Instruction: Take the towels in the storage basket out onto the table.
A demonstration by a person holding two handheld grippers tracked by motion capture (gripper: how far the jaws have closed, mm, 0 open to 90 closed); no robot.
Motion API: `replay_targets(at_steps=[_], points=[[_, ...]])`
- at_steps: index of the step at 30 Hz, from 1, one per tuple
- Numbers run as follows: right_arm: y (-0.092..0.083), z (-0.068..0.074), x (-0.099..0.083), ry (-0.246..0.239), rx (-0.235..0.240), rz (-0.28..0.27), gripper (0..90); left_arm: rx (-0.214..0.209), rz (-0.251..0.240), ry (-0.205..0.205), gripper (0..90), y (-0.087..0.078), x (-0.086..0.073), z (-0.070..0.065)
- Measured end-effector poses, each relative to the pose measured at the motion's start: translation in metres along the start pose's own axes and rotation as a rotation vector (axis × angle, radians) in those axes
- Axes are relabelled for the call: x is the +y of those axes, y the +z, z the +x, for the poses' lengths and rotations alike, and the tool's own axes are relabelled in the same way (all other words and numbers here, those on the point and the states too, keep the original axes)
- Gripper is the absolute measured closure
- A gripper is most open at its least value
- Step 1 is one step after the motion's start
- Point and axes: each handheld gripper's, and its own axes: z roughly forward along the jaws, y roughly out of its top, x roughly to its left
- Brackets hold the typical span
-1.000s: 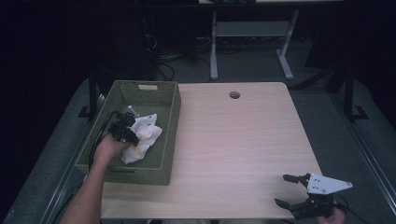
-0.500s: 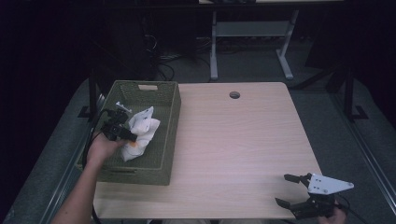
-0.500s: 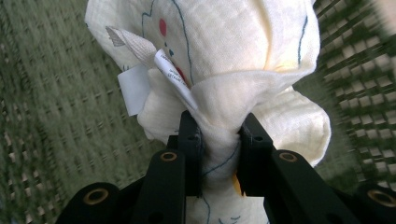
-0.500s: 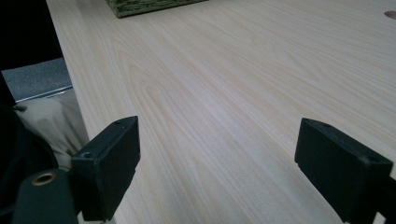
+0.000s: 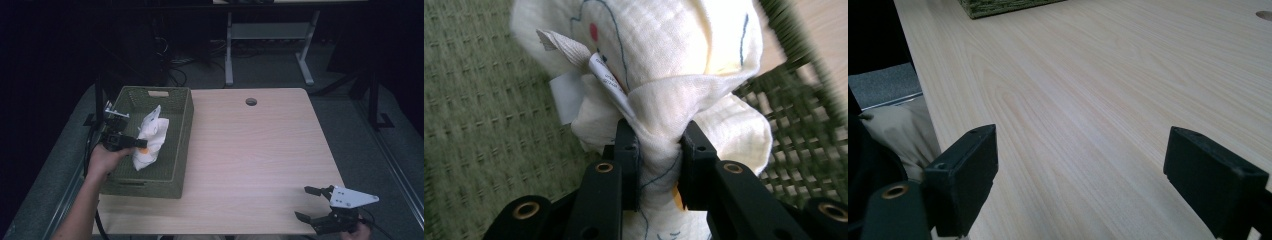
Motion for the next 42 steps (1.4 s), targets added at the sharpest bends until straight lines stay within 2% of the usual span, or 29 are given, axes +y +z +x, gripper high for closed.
replay_targets(at_steps=[1,5,10,14,19,30,37,42], points=[[0.0,0.0,0.0,-0.001,-0.001,0.0,13.8,-0.006,-0.018,-0.012,74.4,-0.002,0.0,0.0],[0.0,0.0,0.0,-0.001,-0.001,0.001,13.8,-0.079,-0.083,-0.056,74.4,-0.007,0.0,0.002],[0.0,0.0,0.0,0.0,-0.001,-0.001,13.8,-0.119,-0.131,-0.079,74.4,-0.01,-0.001,0.003],[0.0,0.0,0.0,-0.001,-0.003,0.0,13.8,-0.2,-0.196,-0.113,74.4,-0.012,-0.003,0.005],[0.001,0.0,0.0,-0.001,-0.002,0.0,13.8,-0.236,-0.239,-0.121,74.4,-0.014,-0.003,0.004],[0.002,-0.001,0.001,-0.001,-0.004,-0.001,13.8,-0.311,-0.296,-0.13,74.4,-0.019,-0.003,0.0],[0.002,-0.001,0.001,0.0,-0.004,-0.005,13.8,-0.331,-0.312,-0.11,74.4,-0.021,0.002,-0.01],[0.002,-0.002,0.001,0.002,0.001,-0.006,13.8,-0.346,-0.3,-0.088,74.5,-0.019,0.009,-0.019]])
